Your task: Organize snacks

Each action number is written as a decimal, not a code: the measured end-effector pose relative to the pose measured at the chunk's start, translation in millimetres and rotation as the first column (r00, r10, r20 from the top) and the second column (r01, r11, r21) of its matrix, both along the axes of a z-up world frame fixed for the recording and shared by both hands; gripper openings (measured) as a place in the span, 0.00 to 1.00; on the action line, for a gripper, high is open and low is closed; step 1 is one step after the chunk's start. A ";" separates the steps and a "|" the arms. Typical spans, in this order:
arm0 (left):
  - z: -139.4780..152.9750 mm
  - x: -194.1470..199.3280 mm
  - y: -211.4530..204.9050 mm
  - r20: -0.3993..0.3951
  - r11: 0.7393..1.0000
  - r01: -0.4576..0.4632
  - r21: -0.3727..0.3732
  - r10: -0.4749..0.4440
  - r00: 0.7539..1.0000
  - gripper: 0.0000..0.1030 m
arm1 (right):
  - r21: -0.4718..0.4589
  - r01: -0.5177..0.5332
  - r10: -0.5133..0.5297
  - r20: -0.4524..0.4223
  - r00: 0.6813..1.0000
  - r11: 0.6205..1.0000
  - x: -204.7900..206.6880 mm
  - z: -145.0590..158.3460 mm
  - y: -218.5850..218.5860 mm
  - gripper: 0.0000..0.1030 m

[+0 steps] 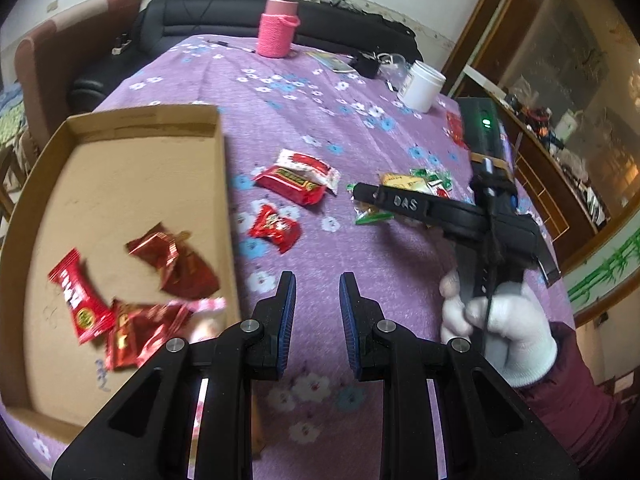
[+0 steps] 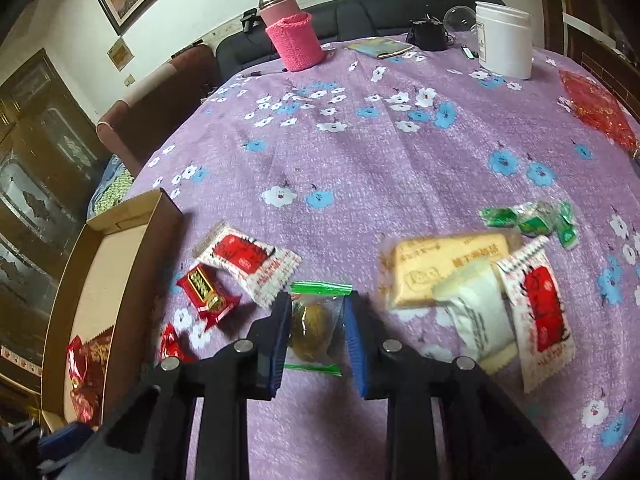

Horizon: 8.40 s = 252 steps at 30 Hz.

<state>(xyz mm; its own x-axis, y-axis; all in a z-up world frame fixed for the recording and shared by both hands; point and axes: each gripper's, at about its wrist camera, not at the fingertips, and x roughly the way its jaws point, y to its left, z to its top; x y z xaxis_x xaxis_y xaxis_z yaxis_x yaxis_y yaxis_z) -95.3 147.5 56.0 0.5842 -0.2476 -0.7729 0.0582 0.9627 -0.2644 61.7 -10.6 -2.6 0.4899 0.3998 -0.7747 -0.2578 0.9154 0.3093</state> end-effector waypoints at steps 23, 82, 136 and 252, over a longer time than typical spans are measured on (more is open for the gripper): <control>-44.0 78.9 -12.8 -0.128 0.979 -0.031 0.202 0.057 0.990 0.21 | 0.099 -0.014 0.014 -0.005 1.000 0.995 -14.8 -3.2 -34.1 0.29; -9.7 -73.7 171.7 0.027 0.897 -0.416 -0.149 0.424 0.905 0.27 | 0.211 -0.486 0.496 0.004 0.868 0.848 -117.7 28.3 131.0 0.29; -5.7 5.8 -41.2 -0.055 0.994 0.053 -0.094 -0.058 0.997 0.51 | 0.012 0.049 -0.049 0.037 0.998 0.999 17.4 -0.8 -108.5 0.36; 11.9 10.0 19.2 -0.052 0.955 -0.050 -0.293 0.037 0.998 0.55 | 0.130 0.077 -0.079 0.009 0.997 0.989 23.4 31.6 -87.7 0.54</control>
<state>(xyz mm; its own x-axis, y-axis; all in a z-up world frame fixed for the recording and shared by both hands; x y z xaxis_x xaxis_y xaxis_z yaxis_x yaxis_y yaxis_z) -85.2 166.7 67.8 0.5655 -0.4434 -0.6955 -0.0007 0.8430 -0.5379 85.2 -98.3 29.0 0.5340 0.4559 -0.7120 -0.1919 0.8855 0.4231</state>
